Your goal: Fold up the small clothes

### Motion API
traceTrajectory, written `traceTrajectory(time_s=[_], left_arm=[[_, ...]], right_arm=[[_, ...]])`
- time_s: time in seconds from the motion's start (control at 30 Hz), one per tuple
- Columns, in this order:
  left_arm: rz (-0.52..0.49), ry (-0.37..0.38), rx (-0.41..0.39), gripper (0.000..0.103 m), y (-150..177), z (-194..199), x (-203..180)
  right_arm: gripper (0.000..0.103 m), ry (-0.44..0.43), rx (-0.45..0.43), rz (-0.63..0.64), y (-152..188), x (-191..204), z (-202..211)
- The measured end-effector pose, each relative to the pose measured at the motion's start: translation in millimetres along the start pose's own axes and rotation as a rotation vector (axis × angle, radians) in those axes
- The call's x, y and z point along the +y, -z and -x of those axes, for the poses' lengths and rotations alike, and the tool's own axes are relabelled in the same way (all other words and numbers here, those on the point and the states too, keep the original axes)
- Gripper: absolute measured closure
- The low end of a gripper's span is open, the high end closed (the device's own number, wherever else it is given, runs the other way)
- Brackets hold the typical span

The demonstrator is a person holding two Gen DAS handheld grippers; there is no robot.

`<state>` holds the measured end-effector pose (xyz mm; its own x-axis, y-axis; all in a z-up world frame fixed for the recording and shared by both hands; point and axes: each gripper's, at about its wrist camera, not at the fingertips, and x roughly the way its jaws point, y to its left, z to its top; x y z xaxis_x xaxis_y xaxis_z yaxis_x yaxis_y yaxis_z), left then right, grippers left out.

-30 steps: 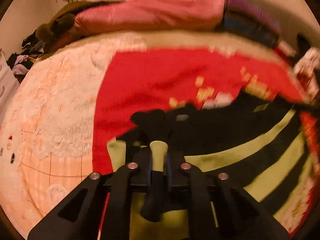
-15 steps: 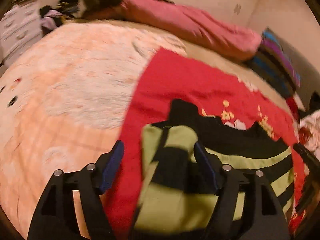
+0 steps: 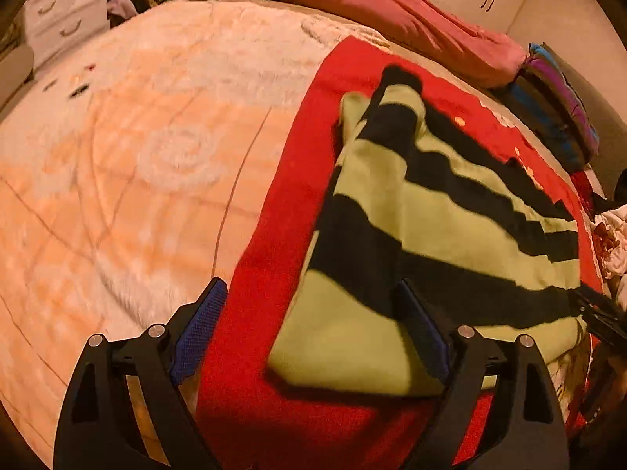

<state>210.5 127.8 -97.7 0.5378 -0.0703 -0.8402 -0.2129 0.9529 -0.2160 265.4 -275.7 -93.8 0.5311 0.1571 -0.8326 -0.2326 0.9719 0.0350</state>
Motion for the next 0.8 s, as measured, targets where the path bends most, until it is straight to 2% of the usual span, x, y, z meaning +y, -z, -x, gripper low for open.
traceTrajectory(time_s=[0.17,0.23,0.4,0.57,0.63,0.8], left_arm=[[0.043,0.025,-0.016,0.017,7,14,8],[0.027,0.021,-0.035,0.017,9,26,7],[0.008,0.016,-0.085,0.016,6,55,5],[-0.006,0.006,-0.118,0.014,2,85,4],[-0.007,0.0,-0.124,0.005,3,93,3],[-0.012,0.004,-0.138,0.004,6,108,5]], right_arm=[[0.029,0.009,-0.009,-0.024,0,0,9],[0.028,-0.02,-0.046,-0.052,2,0,23],[0.019,-0.04,-0.124,-0.034,13,11,56],[0.012,-0.056,-0.163,-0.009,19,29,78],[0.011,-0.073,-0.172,0.001,21,38,84],[0.009,-0.105,-0.185,0.042,25,64,97]])
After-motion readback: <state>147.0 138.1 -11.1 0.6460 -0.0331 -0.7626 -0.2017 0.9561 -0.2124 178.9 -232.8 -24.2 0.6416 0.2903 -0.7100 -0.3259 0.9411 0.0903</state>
